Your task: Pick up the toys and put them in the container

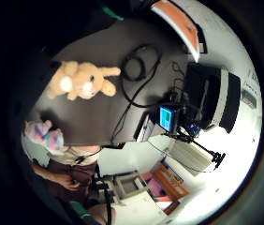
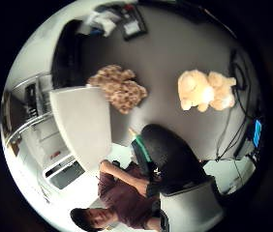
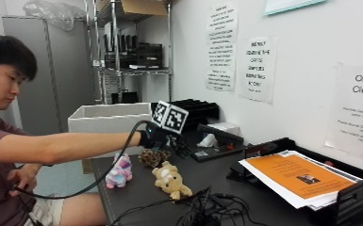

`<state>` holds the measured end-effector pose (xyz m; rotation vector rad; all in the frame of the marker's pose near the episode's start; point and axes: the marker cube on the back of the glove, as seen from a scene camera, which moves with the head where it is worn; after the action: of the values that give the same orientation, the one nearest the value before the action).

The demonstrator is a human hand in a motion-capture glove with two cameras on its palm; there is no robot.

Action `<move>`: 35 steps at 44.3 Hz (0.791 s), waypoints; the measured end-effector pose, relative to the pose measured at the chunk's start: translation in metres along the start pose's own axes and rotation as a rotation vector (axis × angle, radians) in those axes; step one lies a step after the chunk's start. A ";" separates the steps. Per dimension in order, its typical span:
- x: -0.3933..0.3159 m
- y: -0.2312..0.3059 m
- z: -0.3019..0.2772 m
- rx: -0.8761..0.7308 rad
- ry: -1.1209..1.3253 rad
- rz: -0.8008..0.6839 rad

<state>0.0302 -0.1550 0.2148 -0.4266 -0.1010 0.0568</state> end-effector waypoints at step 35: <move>-0.016 -0.036 0.041 0.327 -0.094 -0.036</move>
<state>0.0112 -0.1720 0.2649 -0.0953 -0.1886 0.0566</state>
